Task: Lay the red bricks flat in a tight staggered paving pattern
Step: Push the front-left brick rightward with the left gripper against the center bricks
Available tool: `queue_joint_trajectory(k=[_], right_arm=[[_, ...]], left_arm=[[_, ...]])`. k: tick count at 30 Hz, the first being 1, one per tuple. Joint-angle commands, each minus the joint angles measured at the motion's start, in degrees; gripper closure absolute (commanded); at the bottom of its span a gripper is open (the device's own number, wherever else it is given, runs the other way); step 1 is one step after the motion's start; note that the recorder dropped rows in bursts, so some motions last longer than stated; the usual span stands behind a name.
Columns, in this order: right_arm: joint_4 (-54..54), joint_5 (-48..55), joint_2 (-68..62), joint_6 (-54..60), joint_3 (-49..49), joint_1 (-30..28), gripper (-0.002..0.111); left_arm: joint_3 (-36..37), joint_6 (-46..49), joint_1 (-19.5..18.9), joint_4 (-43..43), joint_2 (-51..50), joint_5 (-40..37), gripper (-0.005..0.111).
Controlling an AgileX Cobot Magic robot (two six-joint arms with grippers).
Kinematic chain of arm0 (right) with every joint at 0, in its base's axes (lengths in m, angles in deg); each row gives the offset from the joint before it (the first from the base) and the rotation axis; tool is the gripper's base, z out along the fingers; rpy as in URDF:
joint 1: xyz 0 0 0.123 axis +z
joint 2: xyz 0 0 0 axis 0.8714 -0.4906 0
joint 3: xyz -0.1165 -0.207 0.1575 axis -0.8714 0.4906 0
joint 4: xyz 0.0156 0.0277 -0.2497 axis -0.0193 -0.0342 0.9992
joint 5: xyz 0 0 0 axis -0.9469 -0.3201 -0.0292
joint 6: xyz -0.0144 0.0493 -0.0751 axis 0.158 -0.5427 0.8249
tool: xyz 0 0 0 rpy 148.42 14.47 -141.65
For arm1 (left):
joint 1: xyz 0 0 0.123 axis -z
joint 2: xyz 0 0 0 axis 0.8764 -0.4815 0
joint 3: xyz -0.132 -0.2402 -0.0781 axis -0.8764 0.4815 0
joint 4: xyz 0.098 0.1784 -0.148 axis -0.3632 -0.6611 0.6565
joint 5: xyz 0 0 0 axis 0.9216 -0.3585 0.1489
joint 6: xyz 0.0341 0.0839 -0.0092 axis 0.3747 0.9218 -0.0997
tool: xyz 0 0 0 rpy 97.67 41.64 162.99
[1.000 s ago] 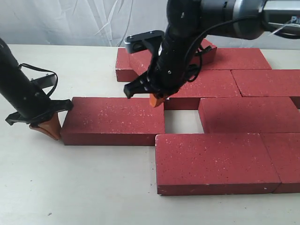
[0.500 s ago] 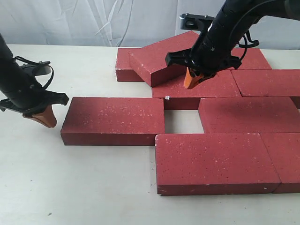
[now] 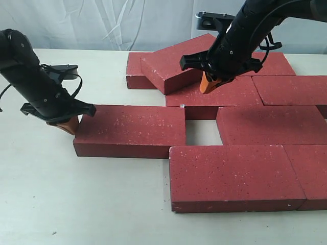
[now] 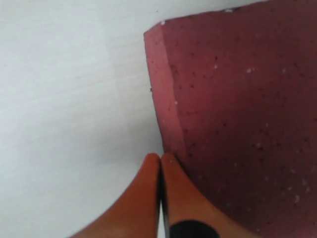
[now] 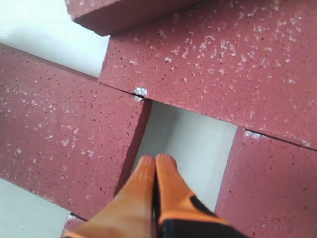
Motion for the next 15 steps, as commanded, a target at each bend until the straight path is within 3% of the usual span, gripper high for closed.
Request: queue_joint_trajectory(k=[1,15], right_arm=[[0.4,-0.8,0.3,0.4,-0.2,-0.2,0.109],[0.4,-1.5,0.0,0.4,-0.2,-0.2,0.109]], left_arm=[[0.0,-0.4,1.7,1.3,0.4,0.6,0.107],[0.0,-0.4,6.2,5.8,0.4,3.3,0.107]])
